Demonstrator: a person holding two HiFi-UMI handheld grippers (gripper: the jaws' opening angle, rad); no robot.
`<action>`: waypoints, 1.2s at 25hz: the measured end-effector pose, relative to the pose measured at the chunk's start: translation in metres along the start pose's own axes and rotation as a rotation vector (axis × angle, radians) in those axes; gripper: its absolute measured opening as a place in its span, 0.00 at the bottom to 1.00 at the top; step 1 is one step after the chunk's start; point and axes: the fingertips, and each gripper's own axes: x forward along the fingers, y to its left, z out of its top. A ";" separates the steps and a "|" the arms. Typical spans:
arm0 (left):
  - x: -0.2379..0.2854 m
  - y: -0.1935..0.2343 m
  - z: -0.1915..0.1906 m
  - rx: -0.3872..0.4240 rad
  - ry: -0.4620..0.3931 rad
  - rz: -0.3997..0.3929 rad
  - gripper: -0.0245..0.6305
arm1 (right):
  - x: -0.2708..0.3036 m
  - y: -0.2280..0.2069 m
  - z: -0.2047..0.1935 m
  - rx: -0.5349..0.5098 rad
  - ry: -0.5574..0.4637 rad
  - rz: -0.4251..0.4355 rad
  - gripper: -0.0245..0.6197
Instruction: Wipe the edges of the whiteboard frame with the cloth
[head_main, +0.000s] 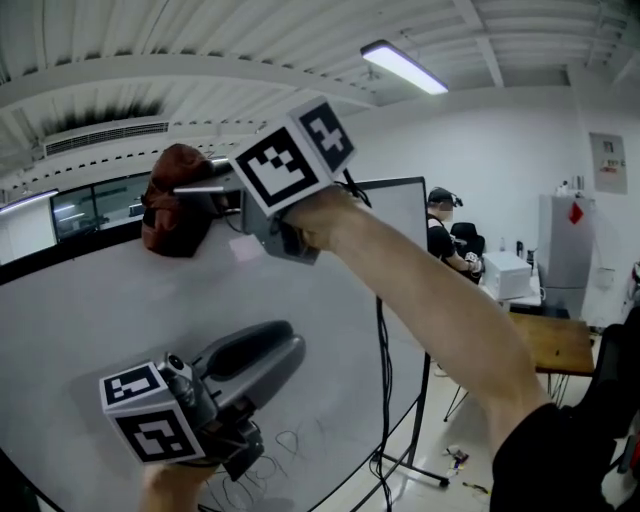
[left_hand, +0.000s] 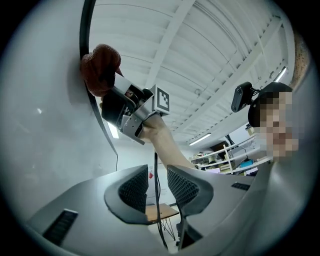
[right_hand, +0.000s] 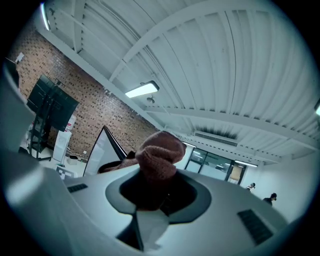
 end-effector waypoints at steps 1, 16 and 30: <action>-0.002 0.001 0.000 0.000 0.000 0.009 0.21 | 0.004 0.000 0.000 0.003 0.004 0.003 0.22; 0.067 0.036 -0.021 0.001 -0.008 0.103 0.21 | -0.032 -0.064 -0.023 0.038 -0.020 0.040 0.22; 0.060 0.037 -0.010 0.015 0.017 -0.126 0.21 | -0.034 -0.075 -0.029 0.016 -0.018 -0.048 0.22</action>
